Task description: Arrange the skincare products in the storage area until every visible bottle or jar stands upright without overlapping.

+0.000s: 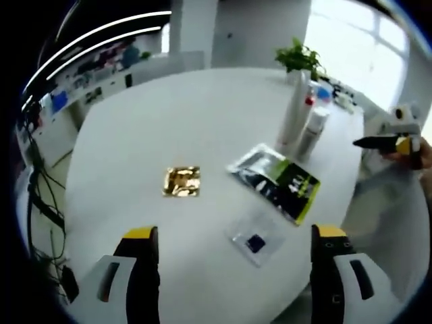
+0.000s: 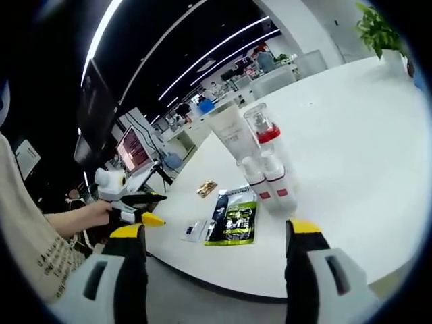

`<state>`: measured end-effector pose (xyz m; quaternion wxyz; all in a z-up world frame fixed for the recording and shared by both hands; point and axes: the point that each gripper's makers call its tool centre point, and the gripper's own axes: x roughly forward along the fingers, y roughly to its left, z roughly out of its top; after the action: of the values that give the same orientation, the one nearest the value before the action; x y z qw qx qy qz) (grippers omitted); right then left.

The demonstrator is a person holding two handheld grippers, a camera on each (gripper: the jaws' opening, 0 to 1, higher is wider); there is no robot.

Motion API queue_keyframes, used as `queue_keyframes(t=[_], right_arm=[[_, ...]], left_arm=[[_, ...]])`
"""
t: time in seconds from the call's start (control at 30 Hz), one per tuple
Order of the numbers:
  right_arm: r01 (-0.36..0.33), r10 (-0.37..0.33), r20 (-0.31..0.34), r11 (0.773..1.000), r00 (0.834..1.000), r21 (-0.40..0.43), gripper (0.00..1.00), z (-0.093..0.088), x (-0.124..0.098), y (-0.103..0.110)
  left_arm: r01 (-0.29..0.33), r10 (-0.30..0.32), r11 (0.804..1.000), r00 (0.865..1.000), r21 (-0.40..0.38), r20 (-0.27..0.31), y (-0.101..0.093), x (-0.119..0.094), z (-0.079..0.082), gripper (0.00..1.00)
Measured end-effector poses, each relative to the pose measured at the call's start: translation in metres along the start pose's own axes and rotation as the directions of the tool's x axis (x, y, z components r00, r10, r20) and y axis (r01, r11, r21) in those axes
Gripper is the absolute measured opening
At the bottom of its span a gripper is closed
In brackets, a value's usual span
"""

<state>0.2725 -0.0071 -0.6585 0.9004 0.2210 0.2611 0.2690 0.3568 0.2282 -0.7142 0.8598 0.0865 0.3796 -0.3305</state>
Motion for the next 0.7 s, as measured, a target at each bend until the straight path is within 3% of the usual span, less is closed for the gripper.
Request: queue_keyframes(t=[0.7], right_arm=[[0.018,-0.019,0.012,1.0,1.0,0.016,0.86,0.003,0.0,-0.004]], left_arm=[[0.005,0.007,0.996,0.991,0.091,-0.134,0.038,0.055,0.013,0.89]])
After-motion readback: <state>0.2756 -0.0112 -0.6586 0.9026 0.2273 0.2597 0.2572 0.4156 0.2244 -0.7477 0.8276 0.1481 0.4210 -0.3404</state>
